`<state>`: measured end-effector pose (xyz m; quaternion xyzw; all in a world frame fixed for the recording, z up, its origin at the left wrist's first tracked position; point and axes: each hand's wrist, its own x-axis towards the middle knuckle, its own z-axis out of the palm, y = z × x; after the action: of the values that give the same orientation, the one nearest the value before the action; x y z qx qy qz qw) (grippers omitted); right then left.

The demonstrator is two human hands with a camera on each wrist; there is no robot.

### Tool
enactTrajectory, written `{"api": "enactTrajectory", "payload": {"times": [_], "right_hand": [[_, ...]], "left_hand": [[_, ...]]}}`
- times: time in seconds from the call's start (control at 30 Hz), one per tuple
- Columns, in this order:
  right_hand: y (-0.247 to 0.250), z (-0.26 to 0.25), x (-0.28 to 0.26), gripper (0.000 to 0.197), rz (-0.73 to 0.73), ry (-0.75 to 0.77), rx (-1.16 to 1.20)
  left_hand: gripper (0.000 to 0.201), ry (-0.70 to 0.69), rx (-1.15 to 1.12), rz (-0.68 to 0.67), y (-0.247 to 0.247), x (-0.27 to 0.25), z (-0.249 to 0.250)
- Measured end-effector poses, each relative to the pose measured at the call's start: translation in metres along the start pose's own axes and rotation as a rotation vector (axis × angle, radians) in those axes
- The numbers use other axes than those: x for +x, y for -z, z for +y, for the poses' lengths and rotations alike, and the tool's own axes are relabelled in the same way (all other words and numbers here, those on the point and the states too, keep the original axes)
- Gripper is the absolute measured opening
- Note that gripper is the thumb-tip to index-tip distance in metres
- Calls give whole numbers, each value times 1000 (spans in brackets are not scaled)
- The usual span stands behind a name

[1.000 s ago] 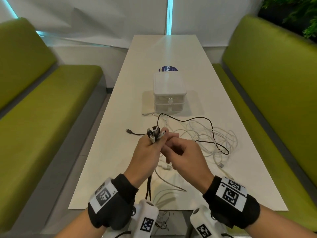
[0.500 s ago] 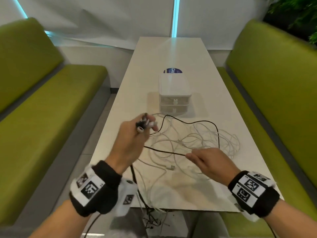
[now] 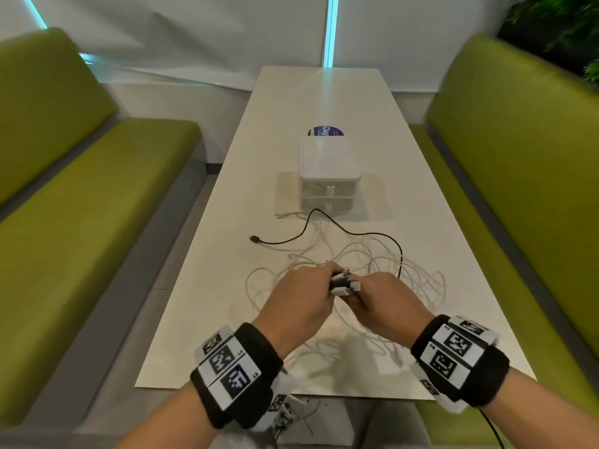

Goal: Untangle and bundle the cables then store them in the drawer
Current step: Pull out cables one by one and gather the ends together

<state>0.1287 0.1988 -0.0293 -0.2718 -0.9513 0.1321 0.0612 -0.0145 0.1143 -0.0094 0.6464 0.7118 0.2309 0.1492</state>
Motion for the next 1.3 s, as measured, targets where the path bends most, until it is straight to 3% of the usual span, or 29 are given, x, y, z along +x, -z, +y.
{"api": "enactTrajectory", "payload": {"times": [0.13,0.27,0.37,0.47,0.6,0.7,0.77,0.83,1.0,1.2,1.3], "right_hand": [[-9,9,-3,69,21,31,34],[-8,23,-10,52,43,-73,96],[-6,24,-9,54,-15,-109,52],[-5,16,-3,41,-41,-106,21],[-8,9,-2,42,-104,-116,-42],[0,1,-1,29,-125,-137,-51],[6,-4,0,21,-148,-142,-40],[8,-8,0,21,-120,-74,-17],[-10,-13,0,60,-15,61,11],[-7,-23,2,54,8,130,57],[-7,-10,-3,47,-2,68,60]], "left_hand": [[39,28,48,34,19,1,-4],[38,108,-92,295,50,5,-26],[33,122,79,267,51,6,-26],[51,99,129,201,35,5,-17],[74,-106,91,299,24,5,-7],[74,-212,-1,122,11,4,4],[70,-175,-31,-21,1,2,9],[63,-109,-44,-40,-5,0,7],[50,-65,-64,34,-2,3,-1],[45,-116,-39,135,10,-1,-8],[41,-90,-92,315,29,-1,-25]]}}
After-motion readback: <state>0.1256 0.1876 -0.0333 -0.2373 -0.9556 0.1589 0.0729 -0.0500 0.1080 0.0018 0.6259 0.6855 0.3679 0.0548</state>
